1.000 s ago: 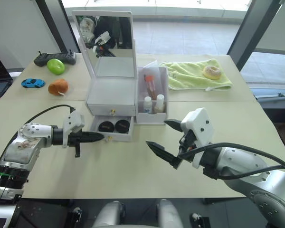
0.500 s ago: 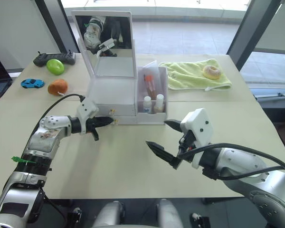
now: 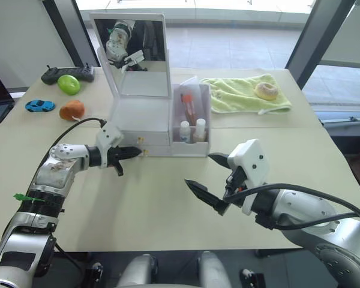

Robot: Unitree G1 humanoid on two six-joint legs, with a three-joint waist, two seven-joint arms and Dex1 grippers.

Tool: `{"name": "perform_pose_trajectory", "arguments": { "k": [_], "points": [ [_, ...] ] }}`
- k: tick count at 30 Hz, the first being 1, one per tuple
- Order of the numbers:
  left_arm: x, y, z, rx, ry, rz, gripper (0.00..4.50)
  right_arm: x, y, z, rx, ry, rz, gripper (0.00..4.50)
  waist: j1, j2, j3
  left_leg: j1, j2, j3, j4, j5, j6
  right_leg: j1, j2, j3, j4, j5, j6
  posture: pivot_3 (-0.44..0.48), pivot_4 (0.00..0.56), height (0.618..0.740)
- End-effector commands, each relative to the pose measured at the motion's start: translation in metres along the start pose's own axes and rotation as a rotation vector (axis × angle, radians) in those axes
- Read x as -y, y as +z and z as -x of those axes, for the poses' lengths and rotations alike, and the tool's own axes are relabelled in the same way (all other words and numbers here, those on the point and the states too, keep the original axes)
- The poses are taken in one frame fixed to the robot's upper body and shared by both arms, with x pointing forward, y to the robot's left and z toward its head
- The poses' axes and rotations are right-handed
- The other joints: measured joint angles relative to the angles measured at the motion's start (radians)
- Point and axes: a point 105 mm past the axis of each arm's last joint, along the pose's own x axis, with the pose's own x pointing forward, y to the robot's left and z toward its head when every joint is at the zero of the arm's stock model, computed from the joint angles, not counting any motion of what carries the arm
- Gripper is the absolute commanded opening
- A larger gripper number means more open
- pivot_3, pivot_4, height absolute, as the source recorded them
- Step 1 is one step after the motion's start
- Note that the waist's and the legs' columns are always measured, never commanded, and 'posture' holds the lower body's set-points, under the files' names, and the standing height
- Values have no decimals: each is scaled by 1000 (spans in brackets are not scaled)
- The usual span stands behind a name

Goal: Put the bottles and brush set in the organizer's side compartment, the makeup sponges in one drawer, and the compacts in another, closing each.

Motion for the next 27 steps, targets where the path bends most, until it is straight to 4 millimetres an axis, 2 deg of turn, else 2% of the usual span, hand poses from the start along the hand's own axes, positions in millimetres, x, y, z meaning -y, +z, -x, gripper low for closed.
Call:
{"name": "perform_pose_trajectory", "arguments": {
  "k": [1,4,7,11,16,20,24,27],
  "points": [
    [-9,20,10,43,31,-43,77,-4,10,2,51,9,30,4500,0,0,0,0,0,0,0,0,0,0,0,0,0,0,0,0,150,740],
    [-2,23,13,61,-3,-35,77,-4,10,2,49,14,28,4500,0,0,0,0,0,0,0,0,0,0,0,0,0,0,0,0,150,740],
    [6,24,24,81,-41,-8,77,-4,10,3,45,17,27,4500,0,0,0,0,0,0,0,0,0,0,0,0,0,0,0,0,150,740],
    [11,20,55,93,-71,50,77,2,9,15,39,-10,20,4500,-6,0,0,1,1,0,-1,0,0,0,0,0,1,0,0,0,150,740],
    [2,12,103,110,-38,117,77,30,0,49,-2,-165,-7,4500,0,0,0,1,1,0,-1,0,0,0,0,0,0,-2,2,0,150,740],
    [-16,-7,136,60,73,112,77,46,-16,80,-74,-272,-27,4500,3,0,0,1,1,1,-1,0,0,1,-1,0,0,-3,3,0,150,740],
    [-40,-39,195,-46,236,155,911,64,-31,128,-147,-423,-49,4500,-2,0,0,1,1,1,-2,0,0,-1,0,0,0,-5,2,0,150,740],
    [-43,-50,213,-66,276,165,1896,76,-37,150,-176,-489,-44,4500,-3,0,0,3,2,1,-5,0,0,0,0,0,0,-6,1,0,150,740]
  ]
}}
